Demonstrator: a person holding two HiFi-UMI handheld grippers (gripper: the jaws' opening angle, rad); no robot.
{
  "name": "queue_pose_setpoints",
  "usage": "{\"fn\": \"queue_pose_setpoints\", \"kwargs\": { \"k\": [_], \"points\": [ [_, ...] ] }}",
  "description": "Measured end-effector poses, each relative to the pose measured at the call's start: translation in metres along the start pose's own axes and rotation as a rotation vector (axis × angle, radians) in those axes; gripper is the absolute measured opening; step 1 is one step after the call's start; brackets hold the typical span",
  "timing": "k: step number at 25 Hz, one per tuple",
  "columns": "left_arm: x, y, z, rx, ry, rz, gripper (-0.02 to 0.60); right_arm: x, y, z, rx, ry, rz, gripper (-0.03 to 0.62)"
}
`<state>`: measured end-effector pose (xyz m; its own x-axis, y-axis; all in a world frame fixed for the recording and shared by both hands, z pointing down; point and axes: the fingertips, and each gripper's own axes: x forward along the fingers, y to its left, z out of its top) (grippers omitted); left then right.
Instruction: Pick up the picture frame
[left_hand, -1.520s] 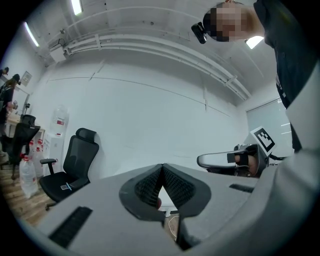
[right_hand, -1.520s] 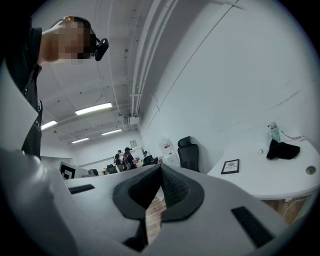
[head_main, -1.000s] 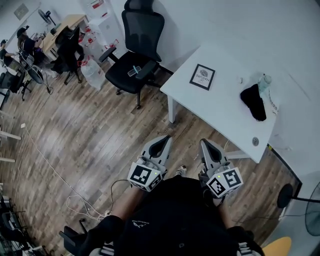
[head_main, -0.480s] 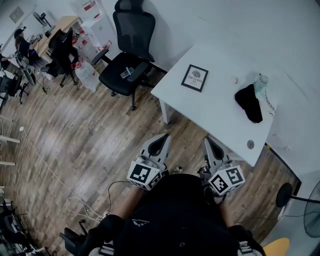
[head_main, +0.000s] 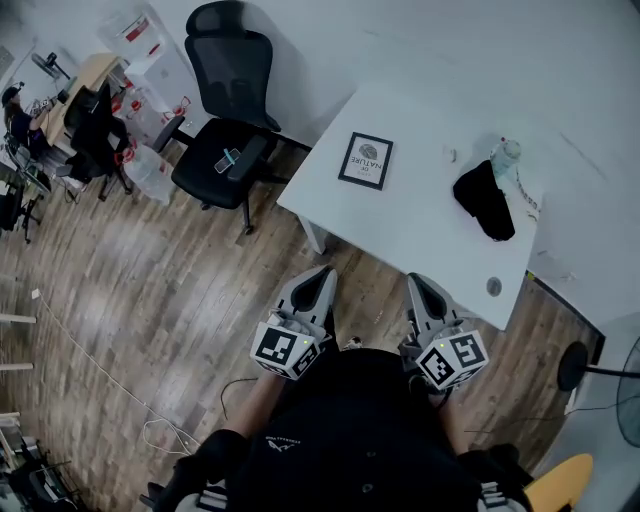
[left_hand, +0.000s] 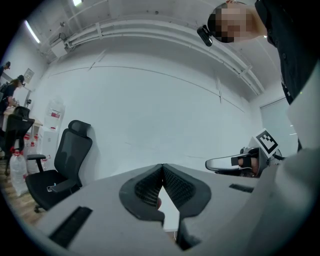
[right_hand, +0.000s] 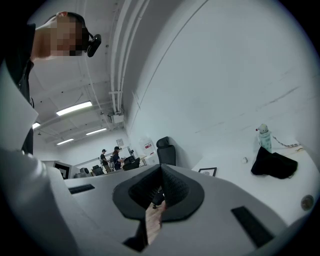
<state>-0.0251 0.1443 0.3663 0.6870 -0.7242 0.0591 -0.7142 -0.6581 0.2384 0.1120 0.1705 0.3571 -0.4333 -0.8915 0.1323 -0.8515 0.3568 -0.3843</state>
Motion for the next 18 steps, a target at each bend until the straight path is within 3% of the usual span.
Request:
{"fn": "queue_pose_setpoints", "kwargs": {
  "k": [12,18],
  "points": [
    [0.108,0.052,0.01,0.001,0.049,-0.122,0.006,0.076,-0.063,0.023,0.029,0.005,-0.15,-0.002],
    [0.155,0.099,0.025,0.01,0.075,-0.173,0.006,0.128,-0.082,0.041,0.026,0.007,-0.225,-0.002]
  ]
}}
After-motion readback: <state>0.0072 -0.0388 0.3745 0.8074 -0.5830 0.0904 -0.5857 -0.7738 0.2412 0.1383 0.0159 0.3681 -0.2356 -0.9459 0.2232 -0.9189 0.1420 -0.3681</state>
